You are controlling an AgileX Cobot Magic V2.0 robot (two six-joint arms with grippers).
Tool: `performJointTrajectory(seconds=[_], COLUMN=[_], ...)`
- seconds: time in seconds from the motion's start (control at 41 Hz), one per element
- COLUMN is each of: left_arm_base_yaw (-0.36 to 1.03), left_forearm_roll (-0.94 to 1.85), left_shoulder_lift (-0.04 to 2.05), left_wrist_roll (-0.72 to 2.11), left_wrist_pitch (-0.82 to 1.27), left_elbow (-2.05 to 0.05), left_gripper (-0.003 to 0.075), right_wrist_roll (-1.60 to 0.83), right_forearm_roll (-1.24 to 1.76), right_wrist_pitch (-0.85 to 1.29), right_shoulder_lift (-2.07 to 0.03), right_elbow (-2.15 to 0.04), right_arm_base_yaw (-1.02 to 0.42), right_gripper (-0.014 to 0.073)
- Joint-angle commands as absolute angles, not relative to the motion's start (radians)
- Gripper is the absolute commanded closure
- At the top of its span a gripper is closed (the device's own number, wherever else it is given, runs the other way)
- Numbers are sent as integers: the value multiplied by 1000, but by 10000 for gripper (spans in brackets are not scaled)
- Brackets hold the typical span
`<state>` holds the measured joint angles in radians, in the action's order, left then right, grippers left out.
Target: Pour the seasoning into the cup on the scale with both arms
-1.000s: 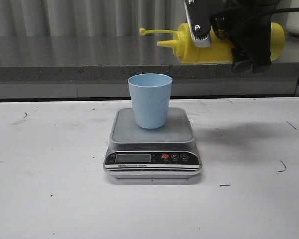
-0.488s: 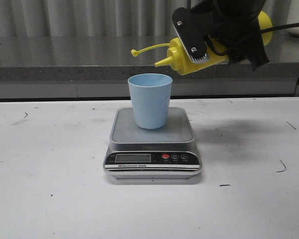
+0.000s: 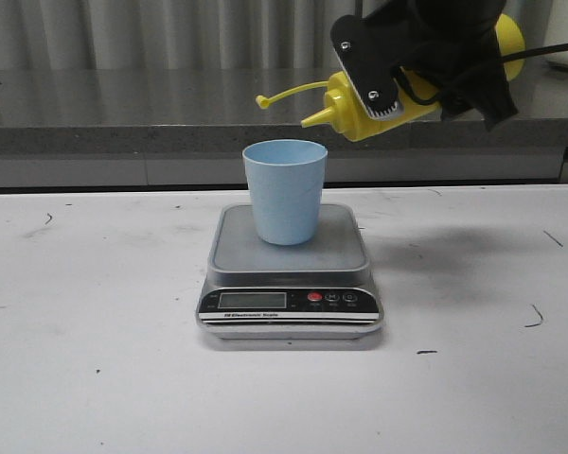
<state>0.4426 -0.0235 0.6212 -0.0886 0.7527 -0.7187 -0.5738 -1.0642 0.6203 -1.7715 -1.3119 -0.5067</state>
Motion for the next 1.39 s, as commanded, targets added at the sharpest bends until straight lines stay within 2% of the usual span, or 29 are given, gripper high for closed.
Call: performJointTrajectory(seconds=[0.0, 0.488, 0.634, 0.854, 0.951, 1.22, 1.366], left_arm_base_yaw=[440, 440, 440, 440, 440, 440, 440], left_forearm_roll=[-20, -20, -20, -20, -20, -20, -20], left_shoulder_lift=[622, 622, 622, 622, 622, 622, 622], left_wrist_roll=[-96, -96, -96, -96, -96, -96, -96], left_wrist_pitch=[686, 686, 686, 686, 686, 686, 686], left_elbow=[-746, -746, -746, -746, -746, -746, -746], left_gripper=[365, 365, 365, 365, 365, 365, 365], right_wrist_roll=[-541, -513, -318, 162, 294, 323, 332], right_forearm_roll=[-1139, -1134, -1134, -1098, -1023, -705, -607], right_wrist_pitch=[622, 618, 573, 550, 566, 460, 209], right_shoulder_lift=[-1717, -1717, -1711, -1663, -1627, -1469, -1351], right_elbow=[-1354, -1354, -1354, -1354, -1353, -1251, -1066], right_arm_base_yaw=[-507, -507, -497, -450, -412, -278, -204], right_gripper=[283, 283, 283, 283, 283, 283, 283])
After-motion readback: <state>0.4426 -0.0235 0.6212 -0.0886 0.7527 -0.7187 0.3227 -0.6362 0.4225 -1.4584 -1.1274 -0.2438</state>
